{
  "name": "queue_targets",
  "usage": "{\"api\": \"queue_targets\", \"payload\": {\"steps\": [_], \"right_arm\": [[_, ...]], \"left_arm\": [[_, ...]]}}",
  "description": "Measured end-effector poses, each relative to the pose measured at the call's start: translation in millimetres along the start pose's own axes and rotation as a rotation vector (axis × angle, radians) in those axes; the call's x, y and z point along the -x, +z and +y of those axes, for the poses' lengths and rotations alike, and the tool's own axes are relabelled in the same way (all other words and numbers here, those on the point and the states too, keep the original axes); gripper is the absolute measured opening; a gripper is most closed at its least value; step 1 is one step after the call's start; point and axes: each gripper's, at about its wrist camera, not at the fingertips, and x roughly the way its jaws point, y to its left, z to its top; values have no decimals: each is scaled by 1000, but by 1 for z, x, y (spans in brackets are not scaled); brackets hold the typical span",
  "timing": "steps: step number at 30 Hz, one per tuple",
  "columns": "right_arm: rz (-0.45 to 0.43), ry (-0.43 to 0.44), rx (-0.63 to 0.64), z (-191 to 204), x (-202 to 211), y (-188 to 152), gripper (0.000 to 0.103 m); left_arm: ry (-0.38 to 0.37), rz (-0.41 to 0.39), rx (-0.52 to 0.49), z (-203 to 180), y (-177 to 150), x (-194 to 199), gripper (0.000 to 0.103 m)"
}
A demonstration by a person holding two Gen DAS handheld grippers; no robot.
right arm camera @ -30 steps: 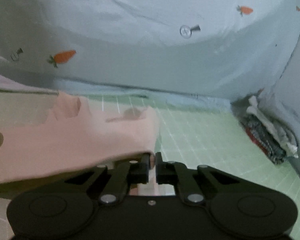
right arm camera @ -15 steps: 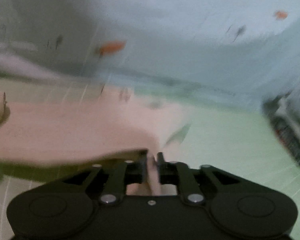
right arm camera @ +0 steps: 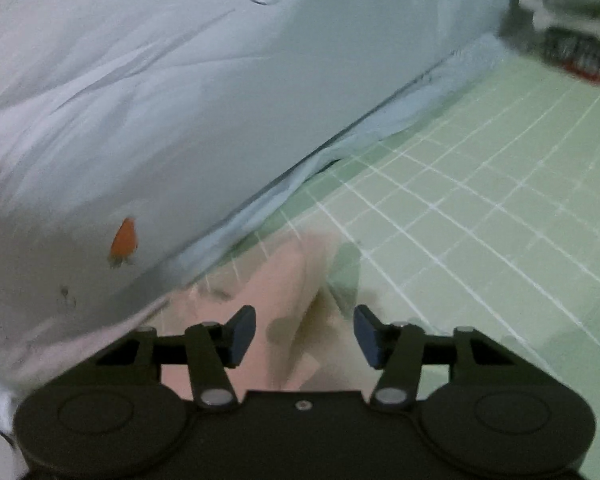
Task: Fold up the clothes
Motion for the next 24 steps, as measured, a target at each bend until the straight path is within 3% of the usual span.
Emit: {"api": "queue_targets", "payload": {"steps": [3,4,5,6,7,10,12,18,22,24], "right_arm": [[64,51,-77,-9,-30,12,56],[92,57,-95,-11,-40,13,52],[121,62,-113,-13,-50,15,44],[100,57,-92,-10,-52,17,15],[77,53,-70,-6,-53,19,6],[10,39,-4,5,-57,26,5],[-12,-18,98,14,-62,30,5],[23,-97,206,22,-81,24,8],[-13,-169,243,21,-57,33,44],[-25,-203,296,21,-43,31,47]], "left_arm": [[5,-4,-5,-1,-1,0,17],[6,-5,-7,-2,-1,0,17],[7,-6,-16,-3,-1,-1,17],[8,-7,-24,-3,-1,-1,17],[9,-8,-33,-4,-1,-2,17],[21,-12,-62,-7,-2,-2,16],[29,-17,-78,-10,-3,-2,16],[18,-15,-40,-6,-1,-1,17],[-10,-12,13,1,0,-2,17],[-11,-7,32,3,1,-1,17]]}}
